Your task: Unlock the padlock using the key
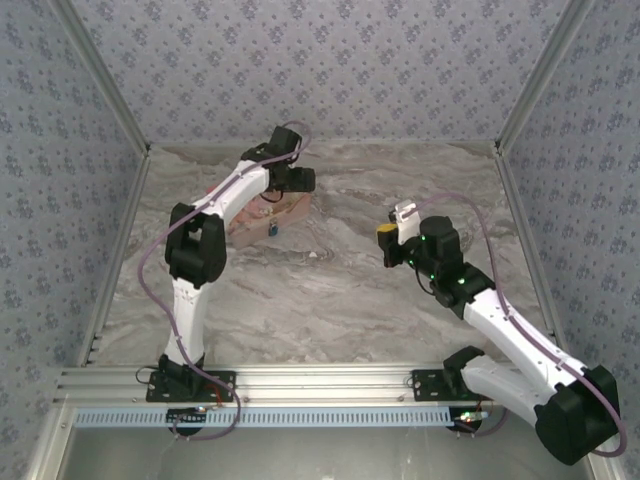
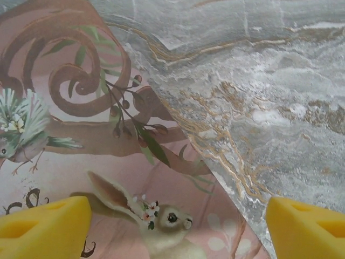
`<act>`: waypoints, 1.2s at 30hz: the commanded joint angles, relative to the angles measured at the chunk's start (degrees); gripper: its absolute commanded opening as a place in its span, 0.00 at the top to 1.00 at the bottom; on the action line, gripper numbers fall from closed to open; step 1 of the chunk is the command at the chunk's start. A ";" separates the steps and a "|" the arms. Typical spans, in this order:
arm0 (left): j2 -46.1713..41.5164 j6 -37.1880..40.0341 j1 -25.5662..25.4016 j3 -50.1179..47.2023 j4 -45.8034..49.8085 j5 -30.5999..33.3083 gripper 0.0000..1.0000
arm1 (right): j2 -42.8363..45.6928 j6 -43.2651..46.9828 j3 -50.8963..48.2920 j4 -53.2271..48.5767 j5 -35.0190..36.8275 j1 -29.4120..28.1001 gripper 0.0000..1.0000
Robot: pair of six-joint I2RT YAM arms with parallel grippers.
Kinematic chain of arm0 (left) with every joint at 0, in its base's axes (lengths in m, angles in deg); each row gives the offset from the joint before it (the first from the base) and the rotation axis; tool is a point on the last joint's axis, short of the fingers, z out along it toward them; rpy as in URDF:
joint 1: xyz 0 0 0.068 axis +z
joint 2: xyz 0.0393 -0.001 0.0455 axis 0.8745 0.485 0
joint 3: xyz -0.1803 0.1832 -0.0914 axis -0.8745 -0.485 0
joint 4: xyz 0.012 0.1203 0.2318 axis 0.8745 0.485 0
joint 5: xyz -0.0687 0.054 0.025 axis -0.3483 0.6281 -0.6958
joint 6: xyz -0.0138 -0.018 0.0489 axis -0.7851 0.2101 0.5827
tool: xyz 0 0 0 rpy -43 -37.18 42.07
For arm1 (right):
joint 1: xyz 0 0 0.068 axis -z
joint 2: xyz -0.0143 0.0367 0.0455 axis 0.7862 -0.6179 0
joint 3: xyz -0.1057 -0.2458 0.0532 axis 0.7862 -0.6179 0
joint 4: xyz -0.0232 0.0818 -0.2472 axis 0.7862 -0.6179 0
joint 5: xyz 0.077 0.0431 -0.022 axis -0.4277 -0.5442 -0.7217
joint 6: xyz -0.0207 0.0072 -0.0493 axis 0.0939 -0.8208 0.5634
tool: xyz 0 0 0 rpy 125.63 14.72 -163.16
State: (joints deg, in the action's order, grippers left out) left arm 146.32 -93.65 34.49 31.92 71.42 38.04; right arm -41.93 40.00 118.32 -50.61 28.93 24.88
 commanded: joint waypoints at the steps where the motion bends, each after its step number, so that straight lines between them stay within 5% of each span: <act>1: -2.17 0.36 -3.23 -4.94 2.45 -3.27 0.15 | 1.95 -2.10 0.77 -4.94 0.42 2.15 1.00; 11: -7.31 -1.94 -11.33 -12.27 -2.44 -6.87 0.16 | 5.76 -4.97 -0.42 -9.16 -4.75 10.67 1.00; 22: -8.64 -4.12 -16.24 -11.85 -5.91 -13.09 0.21 | 4.93 -5.47 -1.85 -7.77 -5.50 11.77 1.00; 30: -21.75 -2.72 -15.49 -22.00 -15.35 -13.97 0.18 | 4.23 -9.43 -5.34 -0.16 -12.64 12.15 1.00; 36: -36.09 -3.60 -11.42 -39.95 -25.37 -14.62 0.17 | 2.06 -12.55 -8.19 7.15 -17.04 8.87 1.00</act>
State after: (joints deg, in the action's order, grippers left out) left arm 115.21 -96.69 21.09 -1.85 52.27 24.62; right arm -39.22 30.14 111.53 -48.86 15.49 35.34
